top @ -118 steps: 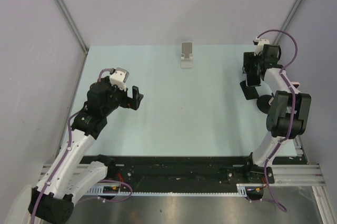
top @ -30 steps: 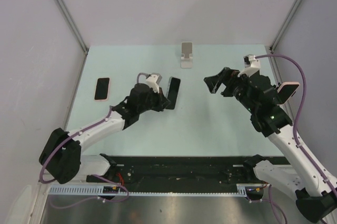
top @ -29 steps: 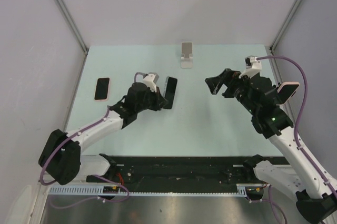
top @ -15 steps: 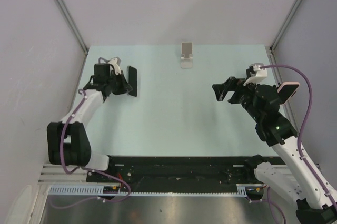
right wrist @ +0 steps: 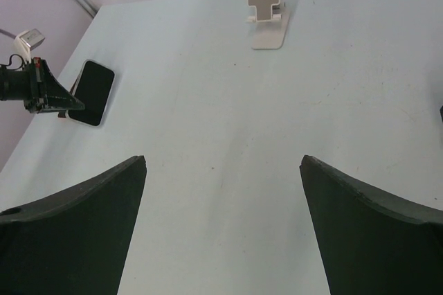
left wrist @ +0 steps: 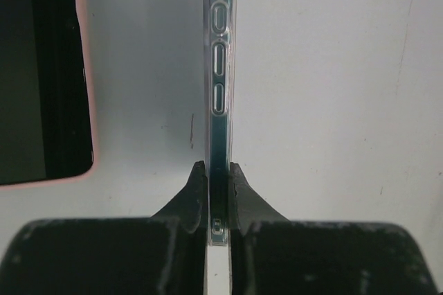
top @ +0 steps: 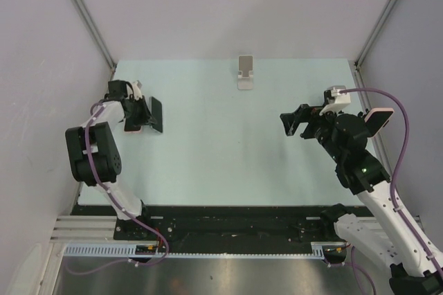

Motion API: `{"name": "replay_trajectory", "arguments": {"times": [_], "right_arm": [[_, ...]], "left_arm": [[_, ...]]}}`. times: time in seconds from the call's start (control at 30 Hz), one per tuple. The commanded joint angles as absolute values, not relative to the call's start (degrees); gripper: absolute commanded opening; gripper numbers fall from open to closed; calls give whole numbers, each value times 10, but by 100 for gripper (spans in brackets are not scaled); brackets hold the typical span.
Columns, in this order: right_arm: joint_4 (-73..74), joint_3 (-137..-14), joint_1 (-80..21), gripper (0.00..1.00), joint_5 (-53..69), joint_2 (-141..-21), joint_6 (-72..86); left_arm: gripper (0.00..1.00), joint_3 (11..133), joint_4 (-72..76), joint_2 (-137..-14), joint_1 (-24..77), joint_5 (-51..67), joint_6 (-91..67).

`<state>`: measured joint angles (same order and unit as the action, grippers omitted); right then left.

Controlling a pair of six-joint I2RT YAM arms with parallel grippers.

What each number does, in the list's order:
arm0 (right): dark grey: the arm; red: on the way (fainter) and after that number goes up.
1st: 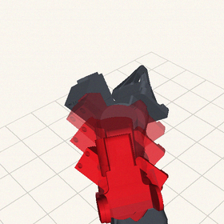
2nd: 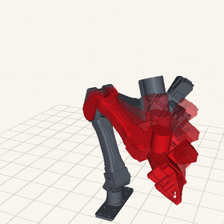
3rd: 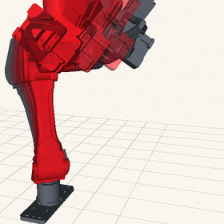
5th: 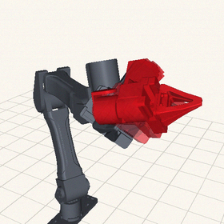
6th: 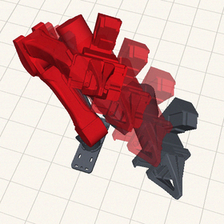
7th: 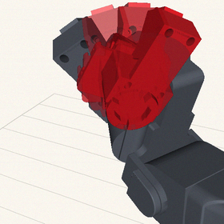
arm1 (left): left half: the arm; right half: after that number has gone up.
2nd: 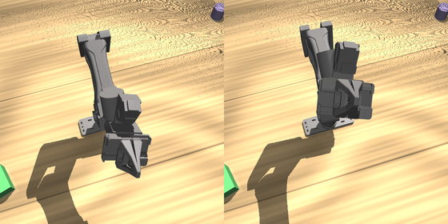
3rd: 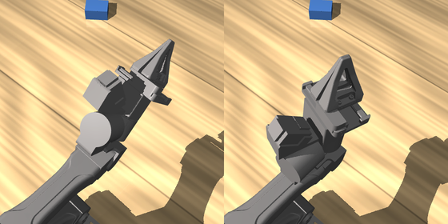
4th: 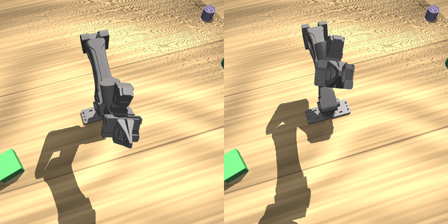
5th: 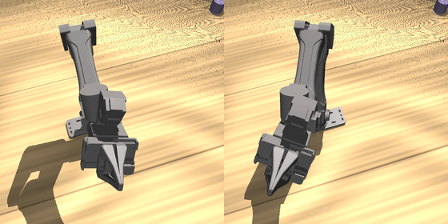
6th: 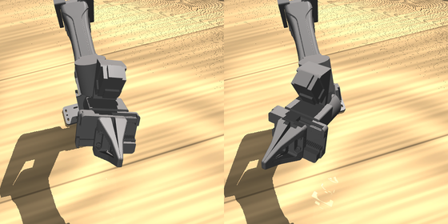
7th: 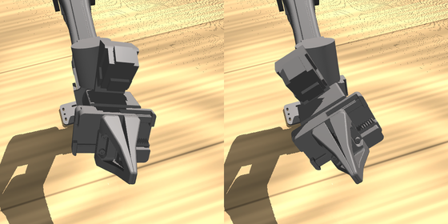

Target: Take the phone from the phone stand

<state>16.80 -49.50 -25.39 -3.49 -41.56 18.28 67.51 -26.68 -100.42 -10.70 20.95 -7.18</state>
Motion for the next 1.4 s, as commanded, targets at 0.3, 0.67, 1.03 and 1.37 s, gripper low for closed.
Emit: {"name": "replay_trajectory", "arguments": {"times": [0.3,0.67,1.03,1.37], "right_arm": [[143,-491,-253,98,-35,-435,174],[141,-491,-252,98,-25,-441,178],[143,-491,-252,98,-25,-441,178],[142,-484,-251,98,-33,-434,174]], "left_arm": [[29,753,-265,-1071,-134,245,-30],[48,752,-268,-1056,-135,212,-29],[84,746,-267,-1050,-105,146,-43],[100,723,-265,-1011,-23,-55,-92]]}}
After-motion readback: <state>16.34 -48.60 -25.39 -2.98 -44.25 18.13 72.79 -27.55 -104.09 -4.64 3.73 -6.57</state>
